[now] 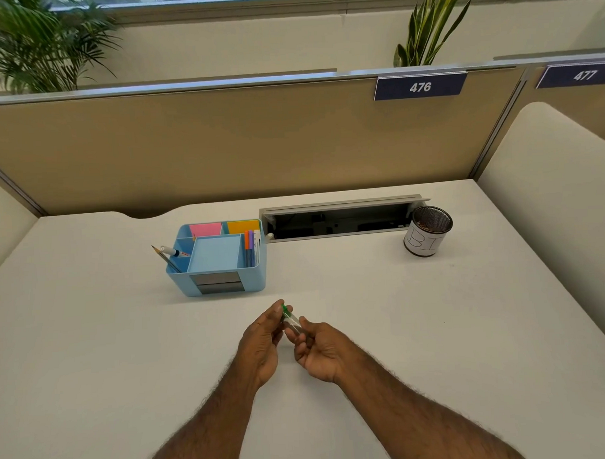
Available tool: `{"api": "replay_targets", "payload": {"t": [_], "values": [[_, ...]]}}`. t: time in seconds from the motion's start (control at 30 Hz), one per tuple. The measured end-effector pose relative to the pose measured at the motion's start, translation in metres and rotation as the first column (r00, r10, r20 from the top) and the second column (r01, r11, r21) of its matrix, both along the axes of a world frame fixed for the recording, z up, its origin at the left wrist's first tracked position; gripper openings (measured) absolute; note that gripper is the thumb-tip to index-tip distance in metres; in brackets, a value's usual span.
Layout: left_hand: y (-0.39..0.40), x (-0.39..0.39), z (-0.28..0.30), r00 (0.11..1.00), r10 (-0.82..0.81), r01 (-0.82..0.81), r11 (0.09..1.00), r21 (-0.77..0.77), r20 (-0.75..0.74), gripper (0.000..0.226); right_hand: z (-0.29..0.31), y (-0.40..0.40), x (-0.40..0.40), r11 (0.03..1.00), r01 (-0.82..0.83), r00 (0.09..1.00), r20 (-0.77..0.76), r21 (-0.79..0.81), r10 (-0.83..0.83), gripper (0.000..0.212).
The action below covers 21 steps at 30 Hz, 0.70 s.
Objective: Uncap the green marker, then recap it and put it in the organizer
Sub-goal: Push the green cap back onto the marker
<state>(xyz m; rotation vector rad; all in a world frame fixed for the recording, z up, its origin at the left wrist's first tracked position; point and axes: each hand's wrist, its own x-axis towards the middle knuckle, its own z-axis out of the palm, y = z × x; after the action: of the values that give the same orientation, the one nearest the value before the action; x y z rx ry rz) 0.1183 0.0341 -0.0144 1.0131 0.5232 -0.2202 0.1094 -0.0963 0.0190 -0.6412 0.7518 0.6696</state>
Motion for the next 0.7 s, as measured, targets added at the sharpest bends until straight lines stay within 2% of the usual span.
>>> {"api": "replay_targets", "payload": {"t": [0.2, 0.37, 0.47, 0.6, 0.7], "values": [[0.001, 0.0, 0.001, 0.999, -0.02, 0.021, 0.999, -0.037, 0.037, 0.022, 0.001, 0.0, -0.002, 0.999, -0.027, 1.0, 0.005, 0.034, 0.027, 0.021], [-0.001, -0.001, 0.005, 0.998, -0.042, 0.047, 0.995, -0.092, 0.056, 0.022, 0.004, 0.0, -0.002, 0.988, -0.037, 0.999, -0.008, 0.148, 0.038, 0.039], [-0.003, -0.002, 0.007, 0.997, -0.04, 0.046, 0.993, -0.108, 0.062, 0.023, 0.004, -0.001, -0.001, 0.986, -0.045, 0.999, 0.013, 0.161, 0.044, 0.044], [-0.004, -0.002, 0.009, 0.998, -0.043, 0.046, 0.997, -0.063, 0.054, 0.023, 0.004, 0.002, -0.001, 0.994, -0.051, 0.998, 0.041, 0.099, 0.047, 0.047], [-0.005, 0.001, 0.01, 0.999, -0.035, 0.036, 0.999, -0.017, 0.028, 0.023, 0.007, 0.003, 0.001, 0.981, -0.155, 0.977, 0.128, -0.114, 0.169, 0.047]]}}
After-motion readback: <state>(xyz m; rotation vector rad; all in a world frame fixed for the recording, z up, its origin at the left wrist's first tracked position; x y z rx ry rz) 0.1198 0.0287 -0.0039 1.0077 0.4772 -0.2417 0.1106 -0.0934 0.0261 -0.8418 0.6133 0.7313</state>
